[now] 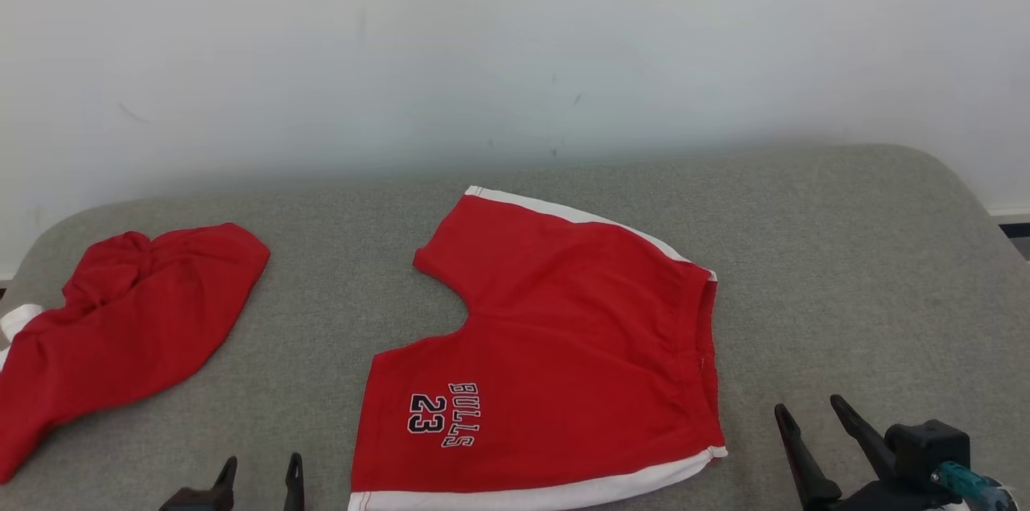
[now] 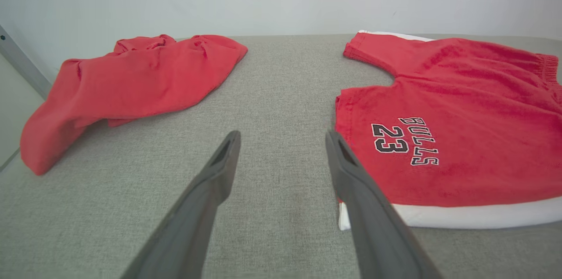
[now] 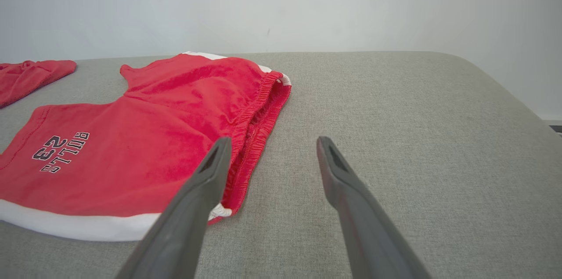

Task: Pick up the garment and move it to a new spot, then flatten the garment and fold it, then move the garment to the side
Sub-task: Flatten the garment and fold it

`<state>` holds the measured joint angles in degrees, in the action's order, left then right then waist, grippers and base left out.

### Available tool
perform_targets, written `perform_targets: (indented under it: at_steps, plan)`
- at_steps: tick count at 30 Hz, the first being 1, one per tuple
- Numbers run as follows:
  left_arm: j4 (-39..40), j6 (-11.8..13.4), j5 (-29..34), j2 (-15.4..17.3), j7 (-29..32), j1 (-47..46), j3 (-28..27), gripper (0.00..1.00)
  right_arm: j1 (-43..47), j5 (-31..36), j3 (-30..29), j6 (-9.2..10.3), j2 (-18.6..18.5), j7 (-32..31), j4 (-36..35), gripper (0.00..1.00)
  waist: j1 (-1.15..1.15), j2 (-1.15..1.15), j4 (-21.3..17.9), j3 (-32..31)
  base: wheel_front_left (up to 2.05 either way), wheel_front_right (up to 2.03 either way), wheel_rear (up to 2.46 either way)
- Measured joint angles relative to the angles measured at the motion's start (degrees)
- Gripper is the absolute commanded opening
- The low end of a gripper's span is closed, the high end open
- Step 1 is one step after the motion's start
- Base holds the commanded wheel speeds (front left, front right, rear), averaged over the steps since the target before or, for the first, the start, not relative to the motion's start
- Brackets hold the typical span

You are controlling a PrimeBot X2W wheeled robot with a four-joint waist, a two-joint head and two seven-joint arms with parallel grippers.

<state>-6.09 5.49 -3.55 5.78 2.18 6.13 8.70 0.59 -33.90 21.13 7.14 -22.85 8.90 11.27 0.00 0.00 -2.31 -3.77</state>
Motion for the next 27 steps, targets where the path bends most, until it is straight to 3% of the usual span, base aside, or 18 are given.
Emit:
perform_targets:
  at_steps: [9, 13, 20, 27]
  plan:
    - [-2.25, -1.60, -1.09, 0.11, 3.36, -0.20, 1.09, 1.00, 0.07, -0.46, 2.18, -0.55, 0.01, -4.02, -0.11, 1.00, 0.00, 0.00, 0.34, 0.16, 0.00, 0.00, 0.00]
    - [-2.85, -3.75, -2.03, -0.37, 4.87, -0.27, 3.01, 1.00, 0.23, -0.87, 2.97, -0.64, 0.13, -5.52, -0.48, 1.00, 0.00, 0.00, 0.63, 0.61, 0.00, 0.00, 0.00]
    - [-8.39, -6.50, -3.98, -0.85, 7.13, -3.35, 4.94, 1.00, -1.09, -1.20, 5.64, -1.69, 1.02, -9.20, 1.08, 1.00, 0.00, 0.00, 1.38, 1.88, 0.00, 0.00, 0.00]
    - [-13.35, -7.55, -4.59, -1.51, 8.40, -7.05, 5.59, 1.00, -5.86, -0.27, 7.62, -2.64, 2.65, -11.95, 4.03, 1.00, 0.00, 0.00, 1.55, 3.17, 0.00, 0.00, 0.00]
